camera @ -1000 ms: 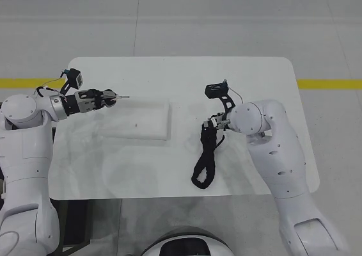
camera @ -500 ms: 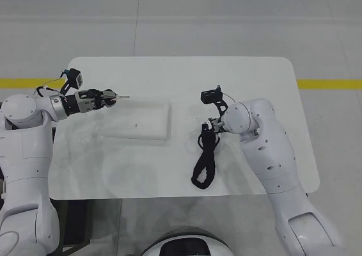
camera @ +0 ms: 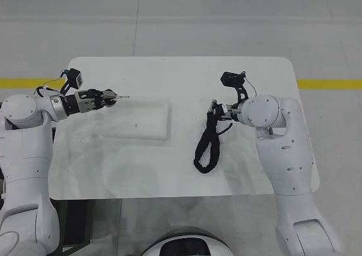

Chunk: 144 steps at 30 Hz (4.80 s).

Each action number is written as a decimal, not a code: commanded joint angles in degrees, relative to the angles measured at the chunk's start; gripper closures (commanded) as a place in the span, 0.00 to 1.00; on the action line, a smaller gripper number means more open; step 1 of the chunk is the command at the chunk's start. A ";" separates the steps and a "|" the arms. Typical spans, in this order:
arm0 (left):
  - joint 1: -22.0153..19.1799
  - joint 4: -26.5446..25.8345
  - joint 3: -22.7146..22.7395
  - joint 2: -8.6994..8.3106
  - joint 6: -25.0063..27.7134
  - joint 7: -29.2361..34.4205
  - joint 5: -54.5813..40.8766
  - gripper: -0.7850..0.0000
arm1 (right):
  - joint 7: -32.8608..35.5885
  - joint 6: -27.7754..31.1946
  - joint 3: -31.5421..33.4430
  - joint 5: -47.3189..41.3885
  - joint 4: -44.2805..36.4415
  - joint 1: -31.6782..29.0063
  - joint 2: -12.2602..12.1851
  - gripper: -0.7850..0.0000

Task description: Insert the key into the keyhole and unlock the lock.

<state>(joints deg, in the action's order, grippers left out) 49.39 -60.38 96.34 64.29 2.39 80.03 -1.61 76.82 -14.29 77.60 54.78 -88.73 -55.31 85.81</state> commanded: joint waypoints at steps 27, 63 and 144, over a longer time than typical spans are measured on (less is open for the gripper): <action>0.00 0.00 0.00 0.00 0.00 0.00 0.00 1.00 | -8.60 7.98 -3.05 -6.74 4.07 -2.12 -1.27 1.00; 0.00 0.00 0.00 0.00 0.00 0.00 0.00 1.00 | -7.34 9.87 -6.43 13.68 0.57 -1.38 1.71 0.00; 0.00 0.00 0.00 0.00 0.00 0.00 0.00 1.00 | -15.97 40.41 7.33 -82.79 13.57 -15.32 4.42 1.00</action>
<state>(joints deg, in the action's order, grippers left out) 49.39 -60.38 96.34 64.29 2.39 80.03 -1.61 59.39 26.03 85.37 -24.81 -76.30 -70.98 90.22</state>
